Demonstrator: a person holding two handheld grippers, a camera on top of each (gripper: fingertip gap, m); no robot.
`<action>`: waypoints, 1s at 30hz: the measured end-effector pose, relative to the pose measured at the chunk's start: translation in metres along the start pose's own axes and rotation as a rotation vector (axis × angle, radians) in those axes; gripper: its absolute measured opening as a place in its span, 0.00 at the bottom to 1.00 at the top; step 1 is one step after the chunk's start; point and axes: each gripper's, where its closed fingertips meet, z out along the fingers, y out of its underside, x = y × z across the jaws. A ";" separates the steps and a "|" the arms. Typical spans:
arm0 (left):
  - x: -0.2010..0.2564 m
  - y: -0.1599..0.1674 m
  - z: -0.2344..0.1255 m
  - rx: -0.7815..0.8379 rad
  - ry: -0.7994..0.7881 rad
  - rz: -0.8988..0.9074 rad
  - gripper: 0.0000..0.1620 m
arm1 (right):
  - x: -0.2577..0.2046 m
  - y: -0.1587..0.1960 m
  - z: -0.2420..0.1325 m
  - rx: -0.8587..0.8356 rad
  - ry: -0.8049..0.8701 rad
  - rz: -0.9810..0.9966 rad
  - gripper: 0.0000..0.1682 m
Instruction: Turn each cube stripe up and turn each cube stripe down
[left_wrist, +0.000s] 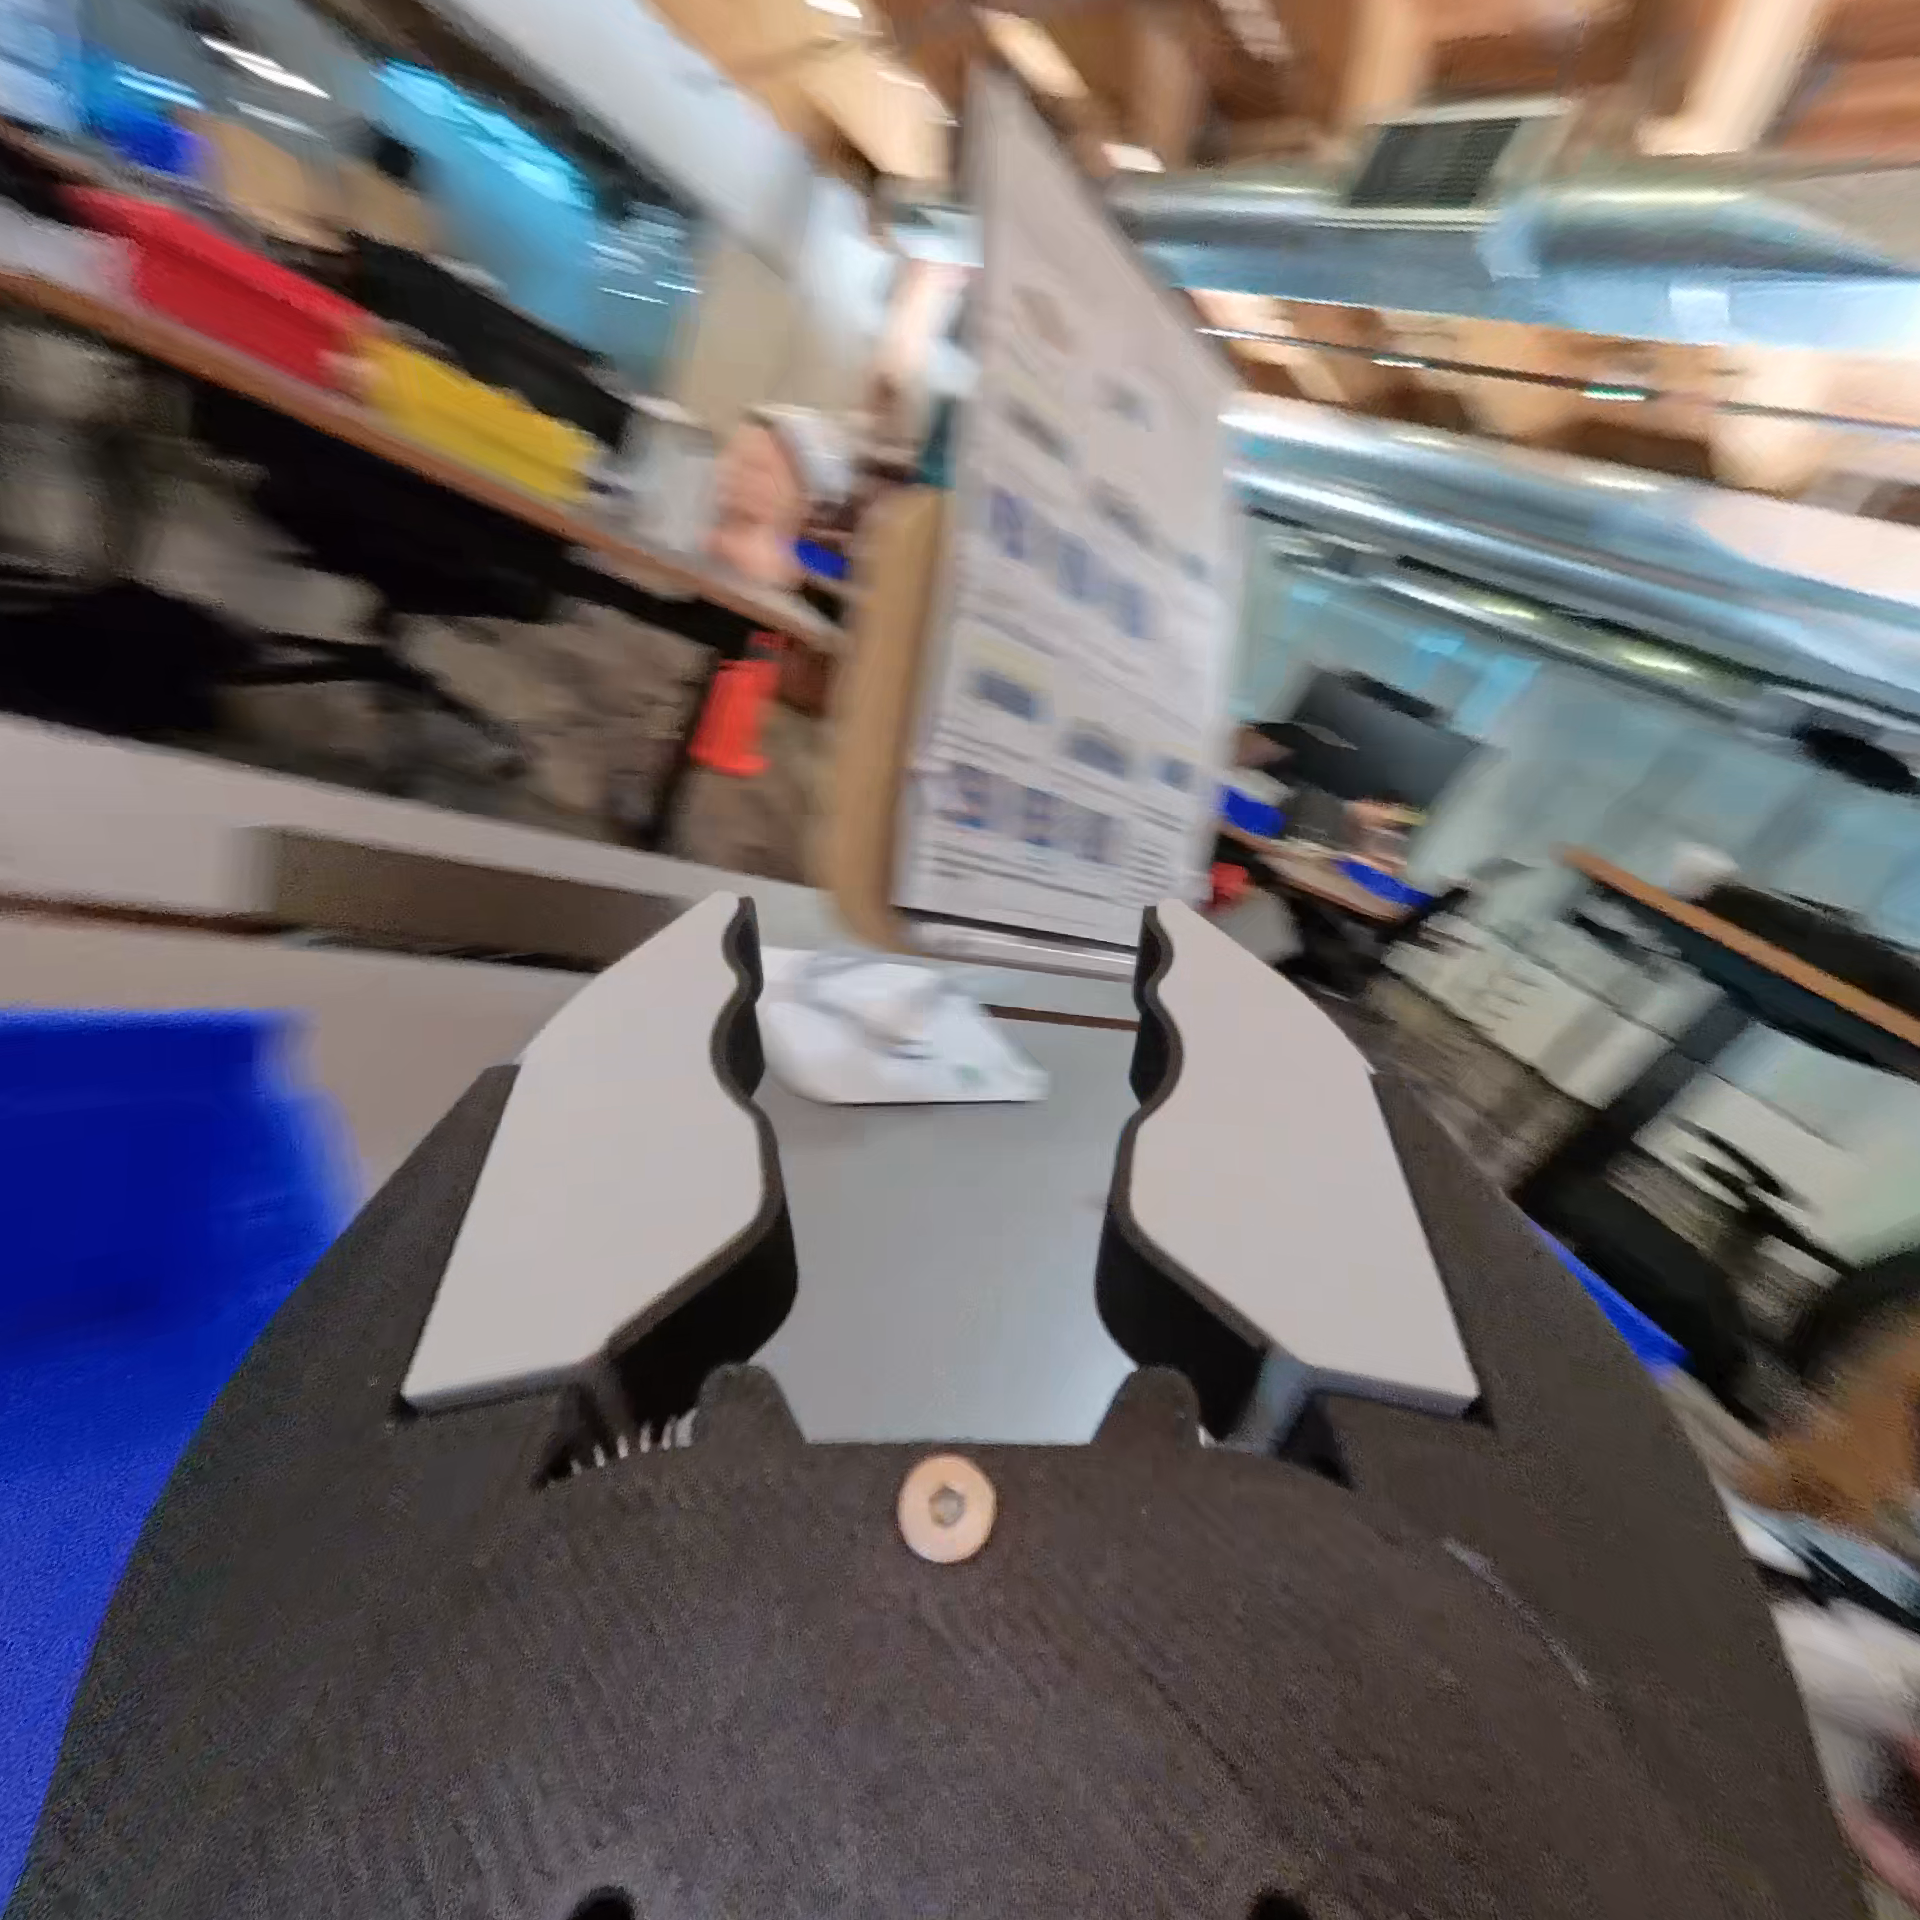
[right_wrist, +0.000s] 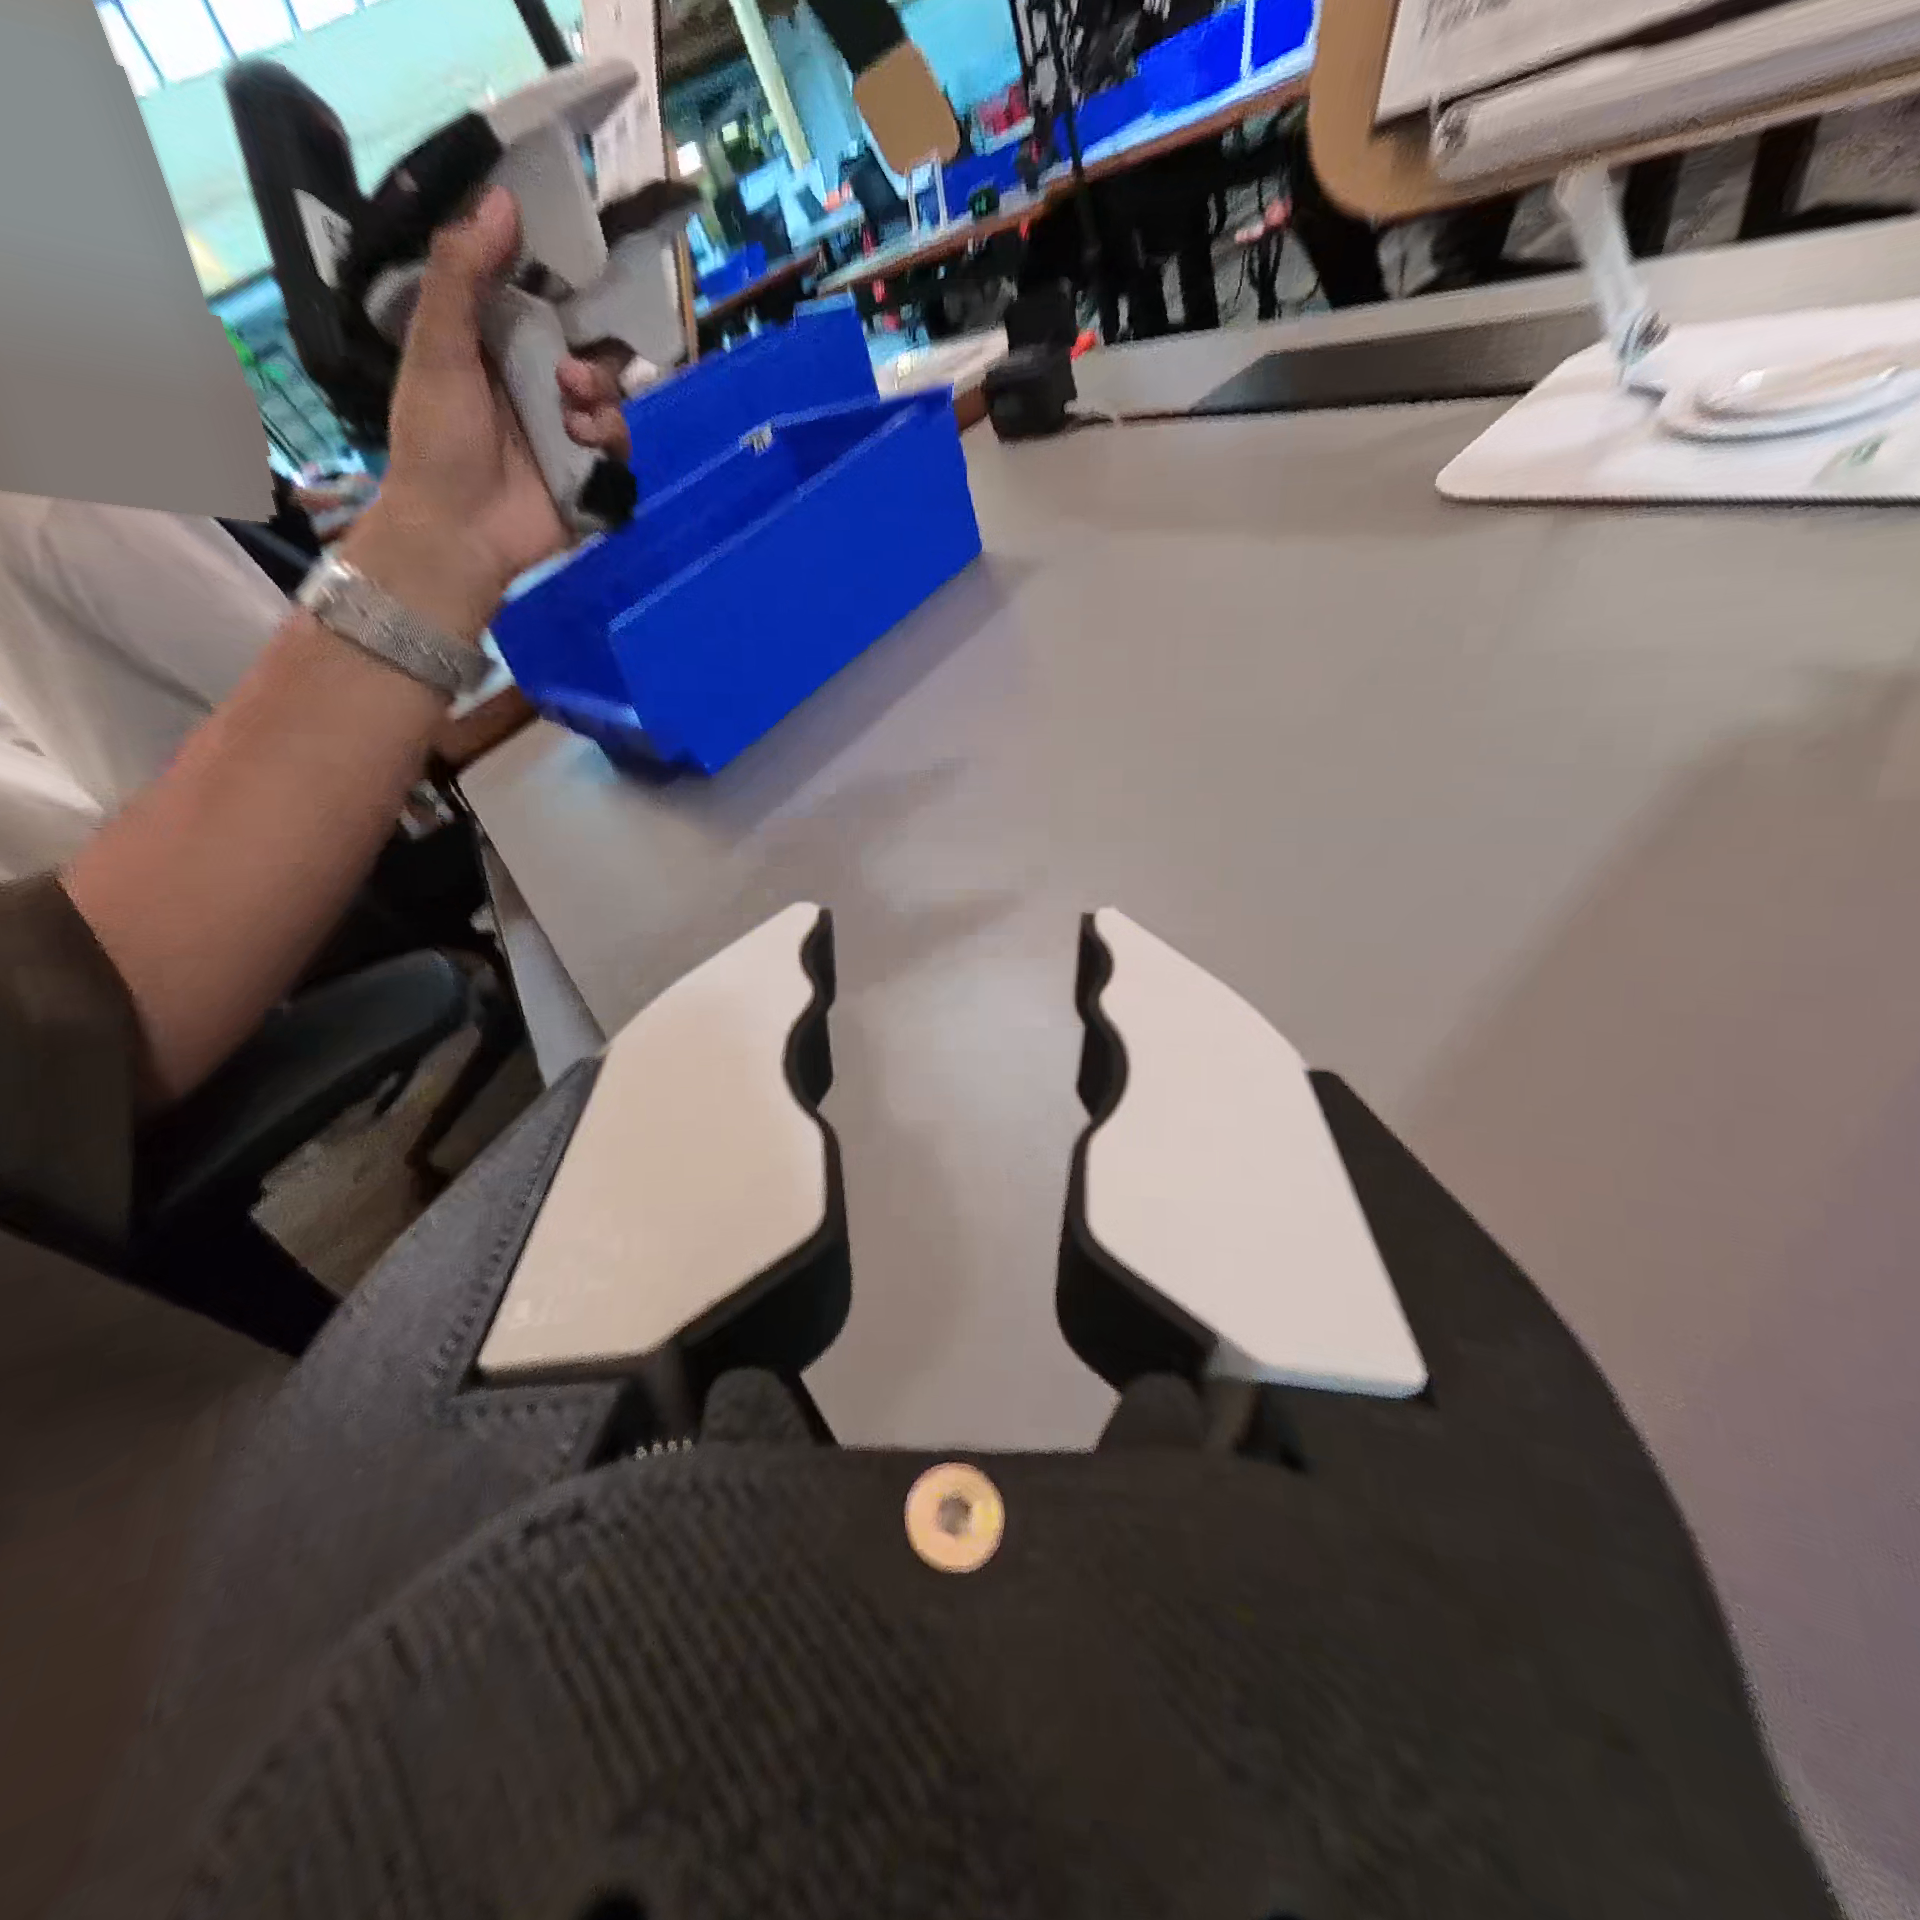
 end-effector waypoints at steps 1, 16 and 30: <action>-0.034 -0.008 -0.016 0.001 -0.127 0.008 0.45 | 0.000 0.007 0.004 -0.025 0.003 -0.014 0.27; -0.216 0.063 -0.123 -0.337 -0.747 -0.093 0.43 | -0.007 0.038 0.022 -0.159 -0.037 -0.035 0.26; -0.241 0.082 -0.135 -0.463 -0.936 -0.122 0.41 | 0.003 0.033 0.017 -0.121 -0.067 0.158 0.23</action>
